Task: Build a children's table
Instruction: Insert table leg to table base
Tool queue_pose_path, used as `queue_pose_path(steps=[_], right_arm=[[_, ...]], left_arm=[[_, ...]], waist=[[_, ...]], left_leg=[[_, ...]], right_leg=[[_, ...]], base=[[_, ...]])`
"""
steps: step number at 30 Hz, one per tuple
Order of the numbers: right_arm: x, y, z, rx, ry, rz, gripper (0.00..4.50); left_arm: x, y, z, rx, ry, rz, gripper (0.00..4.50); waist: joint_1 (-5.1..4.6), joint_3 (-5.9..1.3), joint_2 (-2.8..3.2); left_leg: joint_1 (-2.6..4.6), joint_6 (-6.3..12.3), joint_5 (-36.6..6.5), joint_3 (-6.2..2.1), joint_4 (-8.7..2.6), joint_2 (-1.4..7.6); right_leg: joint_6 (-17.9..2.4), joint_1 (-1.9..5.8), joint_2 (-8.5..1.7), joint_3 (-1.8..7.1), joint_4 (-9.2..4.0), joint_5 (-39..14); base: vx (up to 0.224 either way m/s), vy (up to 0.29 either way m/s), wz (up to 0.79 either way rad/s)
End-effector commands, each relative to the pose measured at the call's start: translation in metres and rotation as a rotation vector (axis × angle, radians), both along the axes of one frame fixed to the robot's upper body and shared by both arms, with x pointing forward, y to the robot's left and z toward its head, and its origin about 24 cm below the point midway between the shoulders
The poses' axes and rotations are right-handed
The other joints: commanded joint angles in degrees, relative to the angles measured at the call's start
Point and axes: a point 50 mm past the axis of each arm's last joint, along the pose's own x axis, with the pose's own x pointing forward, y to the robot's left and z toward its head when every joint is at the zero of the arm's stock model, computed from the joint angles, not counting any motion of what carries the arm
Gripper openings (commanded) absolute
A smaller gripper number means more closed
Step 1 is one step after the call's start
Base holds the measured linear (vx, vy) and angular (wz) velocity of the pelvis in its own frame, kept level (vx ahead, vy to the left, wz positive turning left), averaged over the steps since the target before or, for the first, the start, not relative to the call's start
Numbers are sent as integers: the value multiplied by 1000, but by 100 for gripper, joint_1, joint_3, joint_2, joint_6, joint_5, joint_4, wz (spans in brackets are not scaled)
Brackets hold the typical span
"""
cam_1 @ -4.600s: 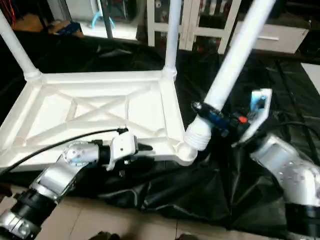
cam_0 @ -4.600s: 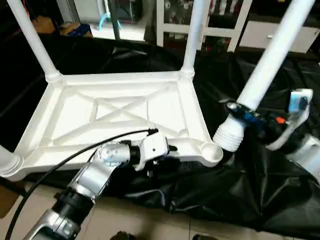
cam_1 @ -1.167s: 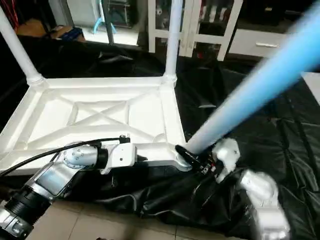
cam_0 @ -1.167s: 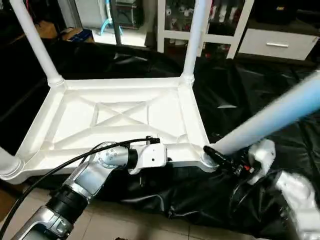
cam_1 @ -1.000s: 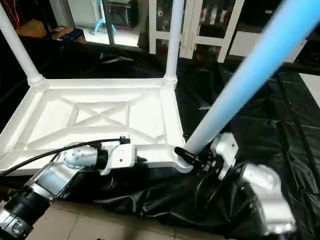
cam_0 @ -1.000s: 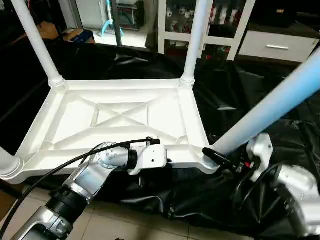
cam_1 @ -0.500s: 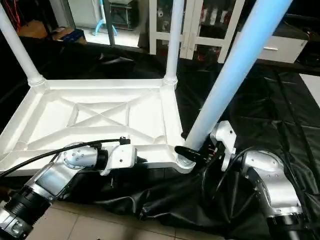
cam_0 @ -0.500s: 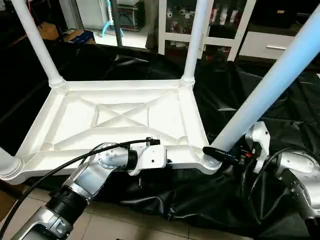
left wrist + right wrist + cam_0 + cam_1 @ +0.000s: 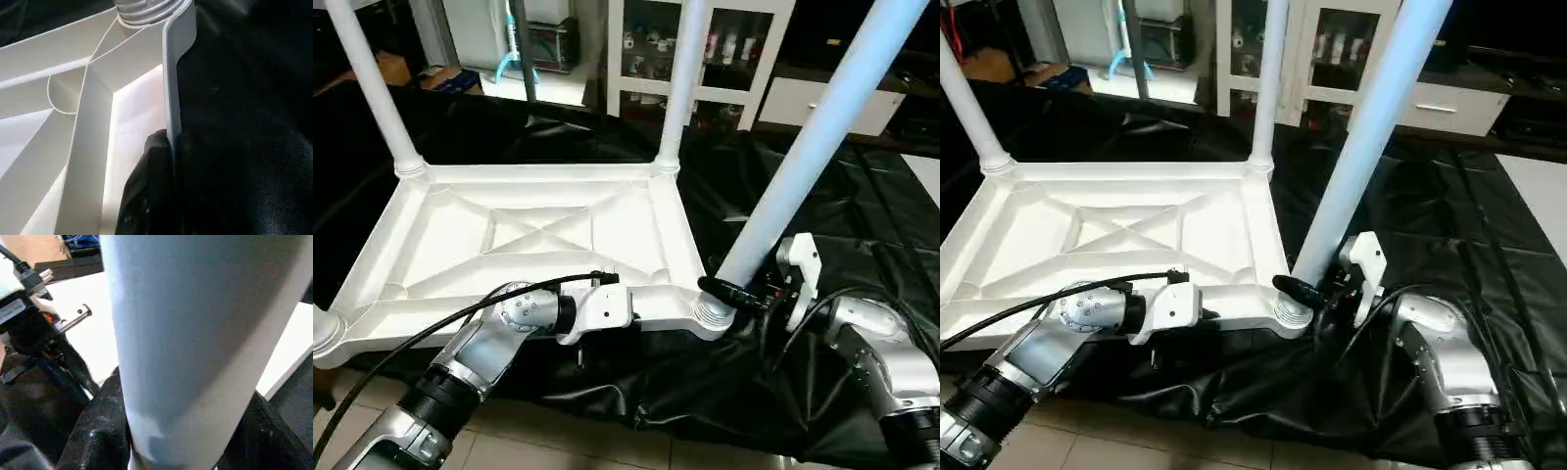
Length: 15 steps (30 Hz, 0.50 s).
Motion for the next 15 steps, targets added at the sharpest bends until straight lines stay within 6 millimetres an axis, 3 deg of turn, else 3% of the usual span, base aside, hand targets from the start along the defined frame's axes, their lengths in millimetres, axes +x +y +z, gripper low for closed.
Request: queue_pose_path(steps=[1, 4, 11, 15], right_arm=[[-29, 2, -54, -123, 245, 10, 184], [-31, 4, -55, -111, 235, 6, 184], [-33, 7, -58, -151, 214, 11, 184], [-27, 9, -59, -176, 188, -60, 184]], left_arm=[[-4, 5, -14, 61, 26, 30, 0], [-5, 5, -14, 60, 29, 31, 0], [-6, 5, -15, 62, 32, 33, 0], [-4, 5, -15, 64, 26, 58, 0]], waist=[[-51, -27, 77], [-56, -25, 69], [-69, -11, 109], [-110, 16, 105]], left_leg=[[103, -277, -3699, -92, -513, 81], [79, -276, -3643, -98, -522, 86], [74, -326, -3723, -124, -548, 88], [85, -363, -3924, -148, -559, 79]], right_leg=[[-747, -99, 55, -22, -512, -2873], [-769, -92, 52, -15, -501, -2789], [-769, -89, 62, -11, -499, -2741], [-712, -117, 64, -24, -529, -2947]], base=[[0, 0, 0], [0, 0, 0], [0, 0, 0], [0, 0, 0]])
